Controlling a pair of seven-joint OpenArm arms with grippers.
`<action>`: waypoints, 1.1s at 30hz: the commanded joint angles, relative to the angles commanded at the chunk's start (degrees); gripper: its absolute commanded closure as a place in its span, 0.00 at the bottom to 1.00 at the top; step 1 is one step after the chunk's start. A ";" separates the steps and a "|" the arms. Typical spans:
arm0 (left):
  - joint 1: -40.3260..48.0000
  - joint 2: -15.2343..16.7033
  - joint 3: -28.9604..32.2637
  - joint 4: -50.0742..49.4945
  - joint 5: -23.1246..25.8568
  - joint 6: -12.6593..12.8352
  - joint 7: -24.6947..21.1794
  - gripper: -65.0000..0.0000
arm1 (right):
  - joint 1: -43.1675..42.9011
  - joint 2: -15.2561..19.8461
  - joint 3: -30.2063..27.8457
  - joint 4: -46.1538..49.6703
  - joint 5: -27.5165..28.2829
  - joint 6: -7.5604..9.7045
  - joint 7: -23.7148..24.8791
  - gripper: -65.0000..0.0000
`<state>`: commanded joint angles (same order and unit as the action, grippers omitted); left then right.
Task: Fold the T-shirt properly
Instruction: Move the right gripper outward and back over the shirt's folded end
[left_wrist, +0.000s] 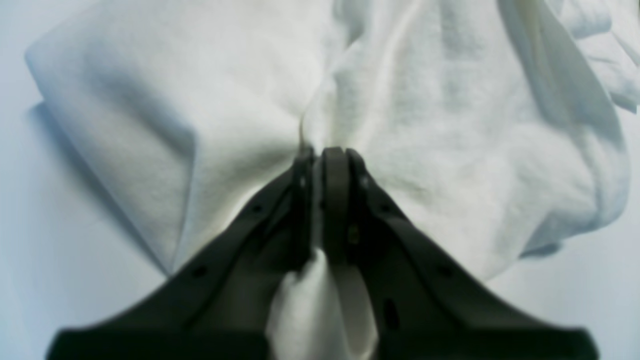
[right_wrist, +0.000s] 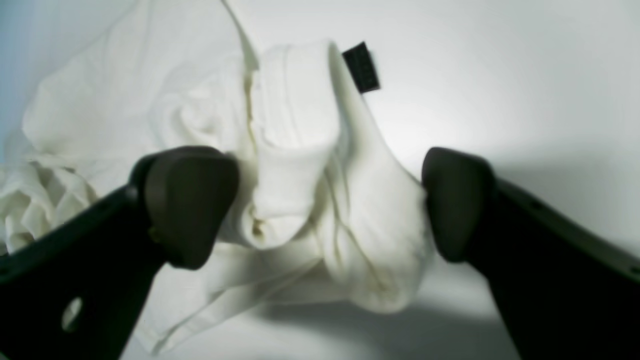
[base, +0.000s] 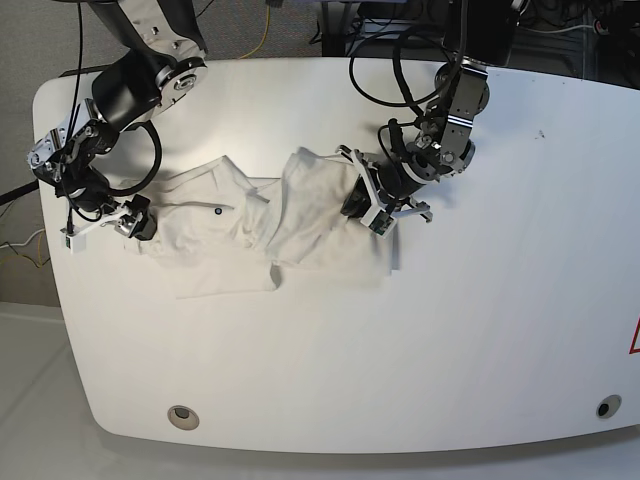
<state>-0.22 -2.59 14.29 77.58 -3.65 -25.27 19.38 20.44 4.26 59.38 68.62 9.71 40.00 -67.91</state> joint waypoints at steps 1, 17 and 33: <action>0.00 0.09 0.00 -0.09 0.00 0.00 0.00 0.97 | 0.00 -0.18 0.00 0.00 0.00 0.00 -0.09 0.06; -0.18 0.09 0.00 -0.18 0.00 0.00 0.00 0.97 | -0.79 -3.16 -1.85 0.18 0.09 0.00 -3.25 0.07; -1.05 0.09 0.00 -2.99 0.00 0.00 -1.49 0.97 | -2.55 -3.52 -1.93 0.18 0.09 0.00 -3.43 0.13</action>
<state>-1.27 -2.51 14.29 74.59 -3.65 -25.27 17.89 17.89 0.75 57.45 68.79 9.80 40.00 -71.34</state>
